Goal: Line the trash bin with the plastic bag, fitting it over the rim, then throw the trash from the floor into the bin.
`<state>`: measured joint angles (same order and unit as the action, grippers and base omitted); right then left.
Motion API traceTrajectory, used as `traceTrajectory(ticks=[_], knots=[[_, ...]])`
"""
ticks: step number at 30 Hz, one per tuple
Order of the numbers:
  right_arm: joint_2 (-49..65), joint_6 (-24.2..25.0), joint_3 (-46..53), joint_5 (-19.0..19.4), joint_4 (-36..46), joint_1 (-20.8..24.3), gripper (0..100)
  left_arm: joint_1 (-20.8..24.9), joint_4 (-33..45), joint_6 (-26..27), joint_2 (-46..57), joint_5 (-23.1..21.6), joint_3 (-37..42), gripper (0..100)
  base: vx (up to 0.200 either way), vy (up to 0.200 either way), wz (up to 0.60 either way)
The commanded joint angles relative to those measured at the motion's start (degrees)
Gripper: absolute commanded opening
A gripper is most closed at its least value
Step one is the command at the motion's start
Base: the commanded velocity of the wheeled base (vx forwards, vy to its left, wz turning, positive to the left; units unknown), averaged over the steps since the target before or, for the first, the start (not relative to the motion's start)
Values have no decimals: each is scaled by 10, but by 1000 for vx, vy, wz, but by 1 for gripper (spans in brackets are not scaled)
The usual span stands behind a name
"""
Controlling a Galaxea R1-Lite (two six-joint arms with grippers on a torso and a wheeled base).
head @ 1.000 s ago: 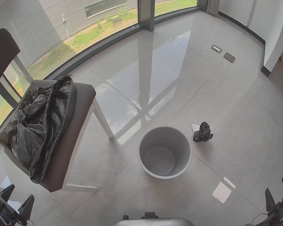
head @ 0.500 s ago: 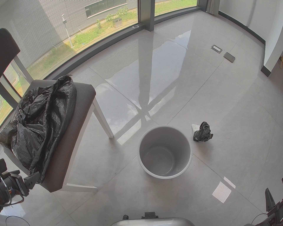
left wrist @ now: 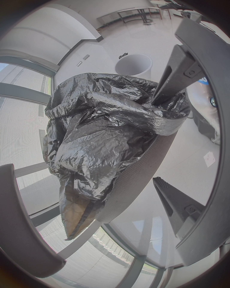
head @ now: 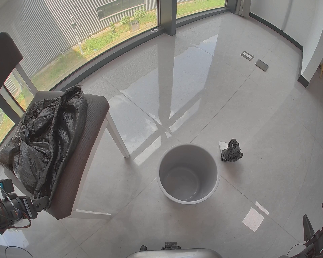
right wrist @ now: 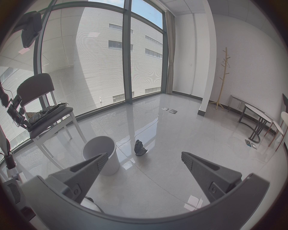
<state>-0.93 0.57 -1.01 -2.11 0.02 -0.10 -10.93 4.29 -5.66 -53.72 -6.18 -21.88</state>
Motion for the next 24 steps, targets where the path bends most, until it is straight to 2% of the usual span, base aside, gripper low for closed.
traceTrajectory(ticks=[1,5,6,19,21,22,24], knots=[[9,0,10,0,0,0,100,0,0,-10,-9,-9,-1,100,0,0,0],[9,-3,10,0,0,0,100,1,-1,-22,-11,-27,1,100,0,0,0],[9,-3,10,0,0,0,100,1,-1,-22,-10,-27,2,0,0,0,0],[9,-7,10,0,0,0,100,1,1,-19,-2,-29,3,0,0,0,0],[9,-15,10,5,-1,0,100,1,0,-18,8,-30,4,0,0,0,0],[9,-50,10,25,-4,0,100,9,-1,-16,35,-36,-4,0,0,0,0],[9,-59,10,34,-5,0,100,21,-1,-16,50,-43,-11,0,0,0,0]])
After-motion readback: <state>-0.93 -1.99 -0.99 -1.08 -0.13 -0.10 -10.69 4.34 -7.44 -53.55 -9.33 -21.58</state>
